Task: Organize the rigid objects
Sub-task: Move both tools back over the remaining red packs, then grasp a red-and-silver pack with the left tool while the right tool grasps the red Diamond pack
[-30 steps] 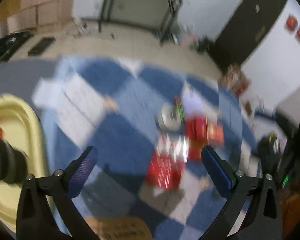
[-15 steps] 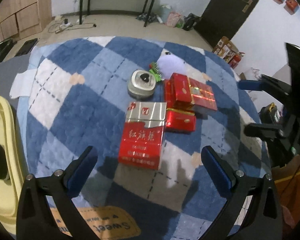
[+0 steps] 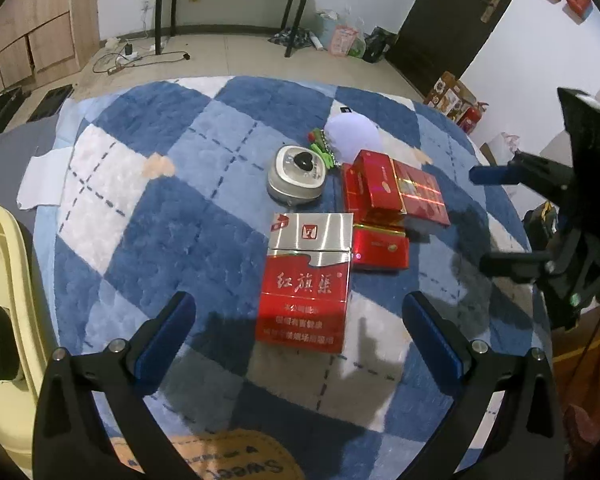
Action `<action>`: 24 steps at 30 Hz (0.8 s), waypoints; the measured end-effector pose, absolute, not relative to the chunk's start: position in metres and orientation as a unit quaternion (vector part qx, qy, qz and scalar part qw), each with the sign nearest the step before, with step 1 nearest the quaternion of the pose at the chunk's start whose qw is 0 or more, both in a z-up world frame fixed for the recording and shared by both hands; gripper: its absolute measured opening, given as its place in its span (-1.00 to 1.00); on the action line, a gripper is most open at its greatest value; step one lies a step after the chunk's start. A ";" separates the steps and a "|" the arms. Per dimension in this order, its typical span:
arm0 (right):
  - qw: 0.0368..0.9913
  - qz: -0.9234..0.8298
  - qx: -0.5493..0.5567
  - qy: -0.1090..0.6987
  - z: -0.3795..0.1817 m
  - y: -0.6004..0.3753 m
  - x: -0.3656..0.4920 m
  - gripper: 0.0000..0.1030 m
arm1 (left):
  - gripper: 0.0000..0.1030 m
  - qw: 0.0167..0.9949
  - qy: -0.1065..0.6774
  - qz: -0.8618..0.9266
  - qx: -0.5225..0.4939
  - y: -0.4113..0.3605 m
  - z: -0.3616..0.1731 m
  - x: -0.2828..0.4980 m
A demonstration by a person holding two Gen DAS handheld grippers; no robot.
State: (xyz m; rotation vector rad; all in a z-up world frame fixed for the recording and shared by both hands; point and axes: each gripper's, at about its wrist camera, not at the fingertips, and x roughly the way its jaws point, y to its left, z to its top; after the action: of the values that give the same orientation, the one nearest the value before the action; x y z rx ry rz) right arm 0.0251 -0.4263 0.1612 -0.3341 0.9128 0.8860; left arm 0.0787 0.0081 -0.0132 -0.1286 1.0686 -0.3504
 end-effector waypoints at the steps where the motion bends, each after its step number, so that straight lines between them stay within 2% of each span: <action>1: 0.790 0.413 -0.160 0.425 0.158 -0.425 0.025 0.99 | 0.99 0.842 0.508 -0.169 -0.062 0.008 -0.014 0.078; 24: 0.776 0.422 -0.169 0.437 0.118 -0.409 0.073 0.97 | 0.98 0.821 0.532 -0.198 -0.064 -0.001 -0.052 0.106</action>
State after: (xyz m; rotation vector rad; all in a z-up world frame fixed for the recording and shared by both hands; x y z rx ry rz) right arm 0.0734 -0.4086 0.1181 -0.3664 0.9463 0.9129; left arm 0.1056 -0.0011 -0.0523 -0.1372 1.1321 -0.4223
